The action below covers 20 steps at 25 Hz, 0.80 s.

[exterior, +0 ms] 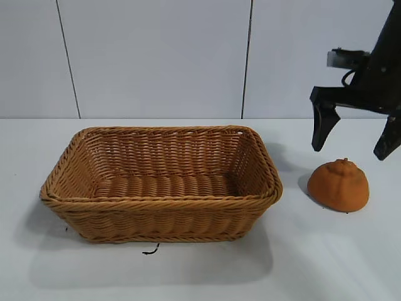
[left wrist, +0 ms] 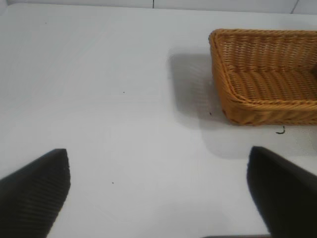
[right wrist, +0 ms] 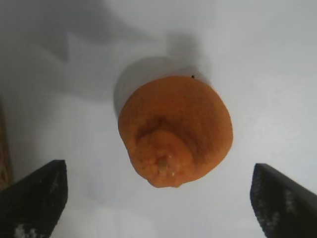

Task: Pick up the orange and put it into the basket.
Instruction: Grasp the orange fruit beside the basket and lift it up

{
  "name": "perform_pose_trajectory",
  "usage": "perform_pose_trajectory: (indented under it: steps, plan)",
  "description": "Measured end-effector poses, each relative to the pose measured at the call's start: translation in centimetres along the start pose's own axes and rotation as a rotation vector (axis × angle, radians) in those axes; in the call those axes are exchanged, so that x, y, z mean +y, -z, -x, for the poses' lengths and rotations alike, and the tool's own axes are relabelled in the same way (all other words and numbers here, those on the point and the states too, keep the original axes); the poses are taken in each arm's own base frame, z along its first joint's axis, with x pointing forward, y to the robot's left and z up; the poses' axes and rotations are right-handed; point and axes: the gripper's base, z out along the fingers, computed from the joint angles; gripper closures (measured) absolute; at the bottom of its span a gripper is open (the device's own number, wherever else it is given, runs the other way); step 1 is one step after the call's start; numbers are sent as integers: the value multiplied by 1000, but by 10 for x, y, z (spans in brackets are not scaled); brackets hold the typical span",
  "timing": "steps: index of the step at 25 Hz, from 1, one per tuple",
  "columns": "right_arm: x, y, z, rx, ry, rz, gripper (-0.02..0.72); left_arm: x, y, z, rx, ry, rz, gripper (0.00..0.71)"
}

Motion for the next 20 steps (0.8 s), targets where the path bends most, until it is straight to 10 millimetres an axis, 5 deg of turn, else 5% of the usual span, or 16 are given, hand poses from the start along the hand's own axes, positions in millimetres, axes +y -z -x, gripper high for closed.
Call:
perform_pose_trajectory:
  steps: [5,12,15,20]
  plan:
    - [-3,-25,1,41,-1,-4,10,0,0,0,0,0,0,14]
    - [-6,-35,3,32,-21,-25,34,0,0,0,0,0,0,14]
    - [-7,-35,4,29,-19,-36,150,0,0,0,0,0,0,14]
    - [-8,-35,2,46,-13,-42,547,0,0,0,0,0,0,14]
